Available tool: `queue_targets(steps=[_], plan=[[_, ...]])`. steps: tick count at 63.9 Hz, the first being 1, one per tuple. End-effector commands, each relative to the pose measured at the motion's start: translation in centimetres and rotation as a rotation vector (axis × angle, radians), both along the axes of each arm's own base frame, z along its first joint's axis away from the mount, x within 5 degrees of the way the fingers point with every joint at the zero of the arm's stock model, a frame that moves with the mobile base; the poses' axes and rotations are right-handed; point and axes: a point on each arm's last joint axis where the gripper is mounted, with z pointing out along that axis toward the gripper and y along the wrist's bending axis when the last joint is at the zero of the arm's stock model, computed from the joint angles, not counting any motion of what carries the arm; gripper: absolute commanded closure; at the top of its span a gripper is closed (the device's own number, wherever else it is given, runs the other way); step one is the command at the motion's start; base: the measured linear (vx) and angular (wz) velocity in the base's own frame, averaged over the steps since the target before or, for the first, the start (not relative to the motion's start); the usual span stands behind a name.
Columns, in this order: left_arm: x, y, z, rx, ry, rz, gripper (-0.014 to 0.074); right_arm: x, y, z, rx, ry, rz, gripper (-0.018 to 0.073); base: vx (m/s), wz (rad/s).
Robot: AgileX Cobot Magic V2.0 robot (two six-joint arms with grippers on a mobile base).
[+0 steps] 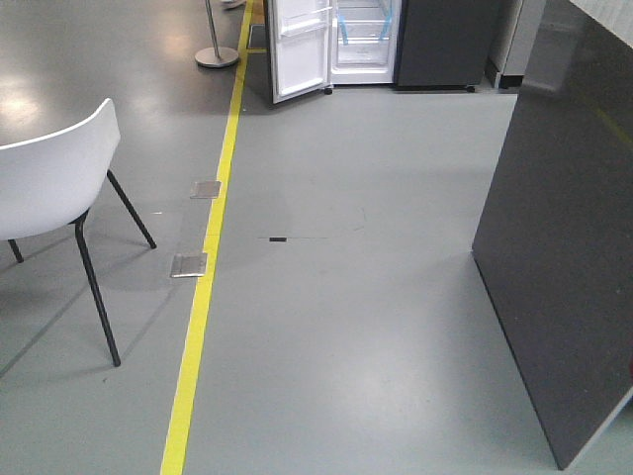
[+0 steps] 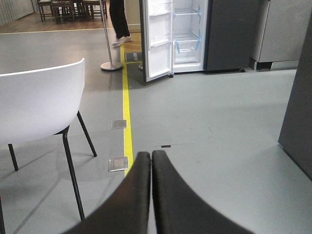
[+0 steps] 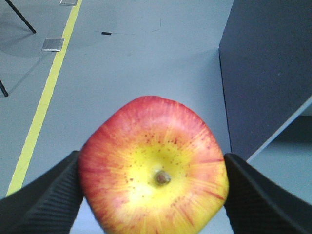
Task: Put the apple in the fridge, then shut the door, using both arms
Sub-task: 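Drive toward the open white refrigerator holding the apple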
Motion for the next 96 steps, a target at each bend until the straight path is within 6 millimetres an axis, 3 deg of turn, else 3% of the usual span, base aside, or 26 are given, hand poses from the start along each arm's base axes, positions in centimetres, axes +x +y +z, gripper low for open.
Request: queue_targets(steps=[1,96], plan=[[0.05,-0.08,0.01,-0.022,-0.061,-0.005,0.0601,0.35,-0.04,1.47,0.000,-0.106,-0.005,0.0361,0.18,0.06],[0.05,-0.08,0.01,-0.022,-0.061,-0.005,0.0601,0.35,-0.04,1.47,0.000,-0.106,-0.005,0.0361,0.17,0.01]])
